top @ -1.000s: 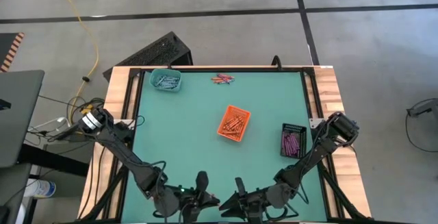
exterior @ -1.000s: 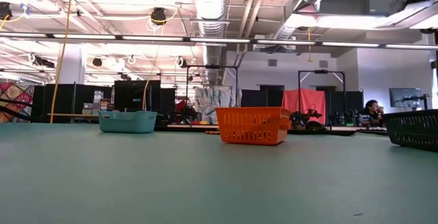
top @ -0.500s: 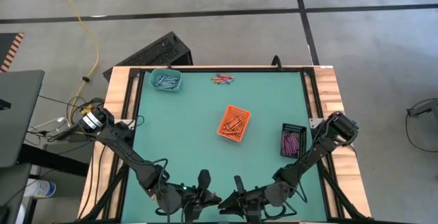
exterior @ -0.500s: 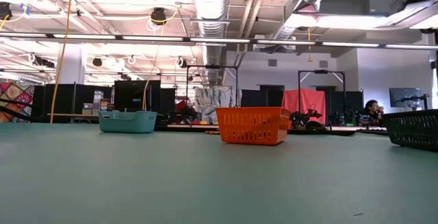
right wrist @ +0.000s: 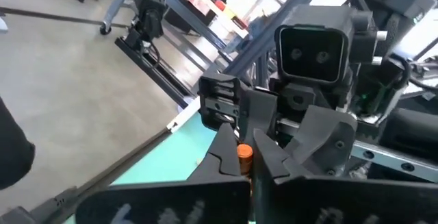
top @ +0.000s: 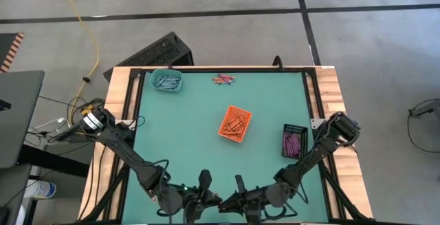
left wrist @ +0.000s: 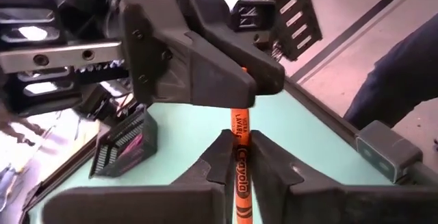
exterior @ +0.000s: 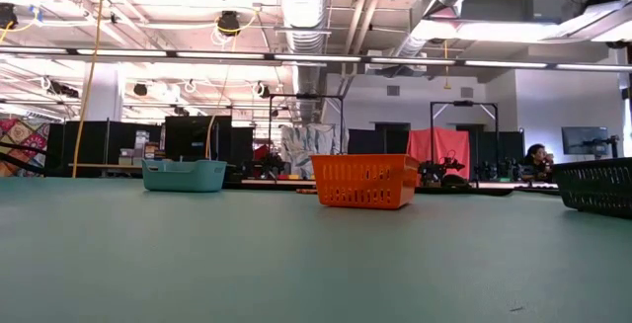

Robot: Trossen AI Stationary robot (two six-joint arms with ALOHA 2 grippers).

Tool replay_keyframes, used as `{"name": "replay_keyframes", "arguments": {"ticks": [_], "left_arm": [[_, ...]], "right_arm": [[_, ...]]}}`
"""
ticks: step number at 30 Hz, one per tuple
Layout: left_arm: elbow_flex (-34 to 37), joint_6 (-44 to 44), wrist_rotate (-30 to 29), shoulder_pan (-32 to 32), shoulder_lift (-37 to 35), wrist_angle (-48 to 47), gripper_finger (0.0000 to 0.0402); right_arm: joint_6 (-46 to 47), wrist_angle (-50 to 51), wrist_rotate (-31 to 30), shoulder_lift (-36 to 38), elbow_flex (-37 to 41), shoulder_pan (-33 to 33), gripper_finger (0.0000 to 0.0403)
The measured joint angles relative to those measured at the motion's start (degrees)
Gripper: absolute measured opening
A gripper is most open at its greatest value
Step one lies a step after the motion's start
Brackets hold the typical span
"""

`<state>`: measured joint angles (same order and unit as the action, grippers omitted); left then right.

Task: Sort crayons
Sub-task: Put the orange crayon into the orange bin

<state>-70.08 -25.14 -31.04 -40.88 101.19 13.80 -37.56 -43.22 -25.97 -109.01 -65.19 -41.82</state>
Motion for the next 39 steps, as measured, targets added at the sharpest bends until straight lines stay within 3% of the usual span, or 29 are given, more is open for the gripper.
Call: {"name": "replay_keyframes", "arguments": {"ticks": [9,14,19,23,31,39], "left_arm": [[0.0,3.07,-10.93,-0.57,0.0,-5.82,0.0152],[-0.09,9.45,-14.83,-1.92,-0.07,-13.1,0.0195],[-0.09,23.97,-14.1,-3.72,-0.07,-26.68,0.0202],[-0.09,36.34,-10.78,-5.48,-0.07,-36.59,0.0201],[-0.07,52.71,-3.19,-11.48,-0.07,-48.05,0.0189],[-0.04,64.92,-0.37,-18.38,-0.07,-55.68,0.0187]], "right_arm": [[1.87,5.6,-5.05,0.0,0.0,0.46,0.0002],[3.38,13.49,-9.99,-0.04,0.07,1.4,0.0001],[3.13,20.41,-16.22,0.11,0.07,4.03,0.0001],[2.67,26.91,-17.57,1.41,0.07,7.23,0.0002],[5.55,43.42,-17.52,4.79,0.07,14.82,0.0002],[8.08,56.59,-12.26,7.73,0.07,22.14,0.0003]]}}
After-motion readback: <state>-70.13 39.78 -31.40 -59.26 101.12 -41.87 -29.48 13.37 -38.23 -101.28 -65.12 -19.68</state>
